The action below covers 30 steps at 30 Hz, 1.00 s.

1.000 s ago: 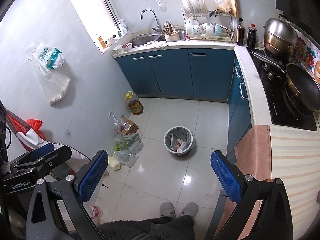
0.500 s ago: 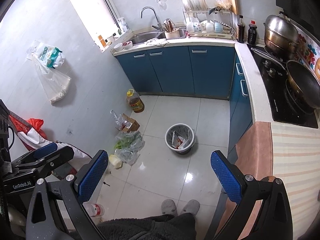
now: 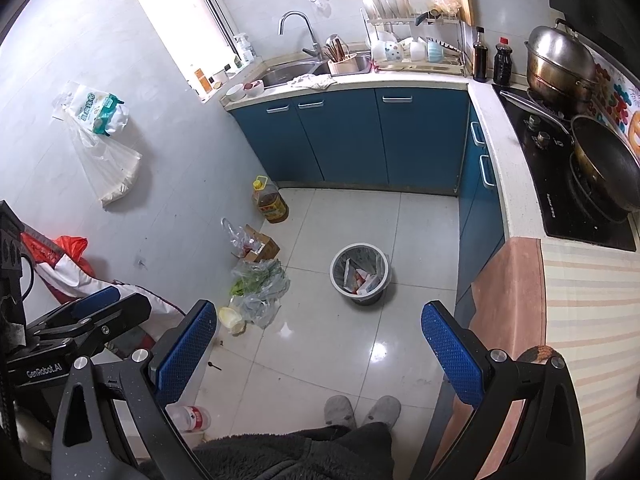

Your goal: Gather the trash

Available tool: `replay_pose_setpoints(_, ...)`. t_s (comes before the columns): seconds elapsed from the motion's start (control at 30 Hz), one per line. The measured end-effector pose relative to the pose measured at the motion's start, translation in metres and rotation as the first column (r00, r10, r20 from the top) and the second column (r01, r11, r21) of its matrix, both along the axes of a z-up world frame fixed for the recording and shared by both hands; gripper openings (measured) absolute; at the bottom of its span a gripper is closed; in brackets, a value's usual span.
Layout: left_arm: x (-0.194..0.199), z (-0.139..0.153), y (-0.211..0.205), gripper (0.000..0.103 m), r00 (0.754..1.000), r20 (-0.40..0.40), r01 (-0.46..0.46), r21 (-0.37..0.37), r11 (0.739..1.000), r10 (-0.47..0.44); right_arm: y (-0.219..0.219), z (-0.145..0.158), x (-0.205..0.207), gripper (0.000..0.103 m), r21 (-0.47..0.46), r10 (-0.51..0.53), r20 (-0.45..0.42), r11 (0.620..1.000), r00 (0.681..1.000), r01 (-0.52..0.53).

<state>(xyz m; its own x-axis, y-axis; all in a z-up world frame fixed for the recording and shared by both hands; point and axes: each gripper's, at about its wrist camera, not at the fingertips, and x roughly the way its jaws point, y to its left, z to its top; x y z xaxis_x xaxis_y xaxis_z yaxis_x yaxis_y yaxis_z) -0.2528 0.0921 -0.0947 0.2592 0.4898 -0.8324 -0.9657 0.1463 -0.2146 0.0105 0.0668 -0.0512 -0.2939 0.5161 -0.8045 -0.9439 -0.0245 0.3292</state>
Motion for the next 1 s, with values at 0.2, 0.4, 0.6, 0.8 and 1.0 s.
replay_pose_setpoints(0.2, 0.003, 0.001, -0.001, 0.103, 1.0, 0.01, 0.004, 0.001, 1.0, -0.004, -0.002, 0.0, 0.001, 0.103, -0.002, -0.003, -0.001, 1.0, 1.0, 0.003)
replay_pose_setpoints(0.4, 0.007, 0.001, -0.004, 0.103, 1.0, 0.014, 0.009, -0.002, 1.0, -0.009, -0.006, 0.0, 0.004, 0.103, -0.004, -0.001, -0.003, 1.0, 1.0, 0.001)
replay_pose_setpoints(0.6, 0.006, 0.002, -0.004, 0.103, 1.0, 0.012, 0.008, -0.002, 1.0, -0.008, -0.008, -0.001, 0.004, 0.103, -0.004, 0.001, -0.005, 1.0, 1.0, -0.001)
replay_pose_setpoints(0.8, 0.005, 0.001, -0.004, 0.103, 1.0, 0.012, 0.01, -0.004, 1.0, -0.01, -0.01, -0.001, 0.002, 0.103, -0.005, 0.001, -0.004, 1.0, 1.0, -0.001)
replay_pose_setpoints(1.0, 0.006, 0.002, -0.006, 0.103, 1.0, 0.014, 0.011, -0.006, 1.0, -0.011, -0.013, -0.002, -0.001, 0.103, -0.006, 0.003, -0.007, 1.0, 1.0, -0.003)
